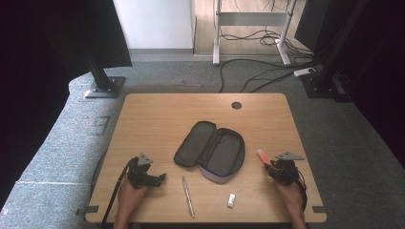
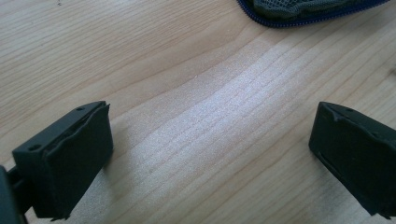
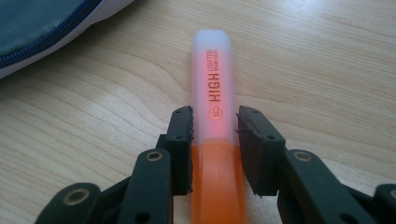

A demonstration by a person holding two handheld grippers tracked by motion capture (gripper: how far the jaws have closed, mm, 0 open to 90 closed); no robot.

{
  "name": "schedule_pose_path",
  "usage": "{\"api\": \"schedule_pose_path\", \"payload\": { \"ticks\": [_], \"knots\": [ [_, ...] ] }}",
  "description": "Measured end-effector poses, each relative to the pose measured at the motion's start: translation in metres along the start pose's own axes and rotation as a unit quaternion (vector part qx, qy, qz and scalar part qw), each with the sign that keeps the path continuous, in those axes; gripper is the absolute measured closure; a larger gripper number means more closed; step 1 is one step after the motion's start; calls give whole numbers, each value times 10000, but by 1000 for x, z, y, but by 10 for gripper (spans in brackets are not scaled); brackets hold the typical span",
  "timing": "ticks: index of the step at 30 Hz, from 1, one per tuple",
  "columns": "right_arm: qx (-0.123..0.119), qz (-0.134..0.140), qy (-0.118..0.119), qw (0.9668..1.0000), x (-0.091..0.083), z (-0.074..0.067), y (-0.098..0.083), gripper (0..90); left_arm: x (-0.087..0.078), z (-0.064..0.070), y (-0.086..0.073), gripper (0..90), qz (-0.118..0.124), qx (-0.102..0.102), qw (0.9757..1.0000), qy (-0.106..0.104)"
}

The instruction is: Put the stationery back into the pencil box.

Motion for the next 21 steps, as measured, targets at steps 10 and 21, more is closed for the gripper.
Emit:
{"api": "schedule_pose_path", "payload": {
  "ticks": [10,21],
  "knots": [
    [98,117,-29,9999,-6,2,1,659,0,0,0,0,0,0,10000,0],
    [119,343,34,9993,-16,0,6,659,0,0,0,0,0,1,10000,0]
  ]
}}
Point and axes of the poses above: each handheld gripper's, and its own axes: x roughly forward along the jaws, y roughly out of its top, z roughly to its right, the point moved 4 cm from there along x, roughly forward along the jaws, and after that the axes turned 5 degrees about y, right-handed, at the moved point
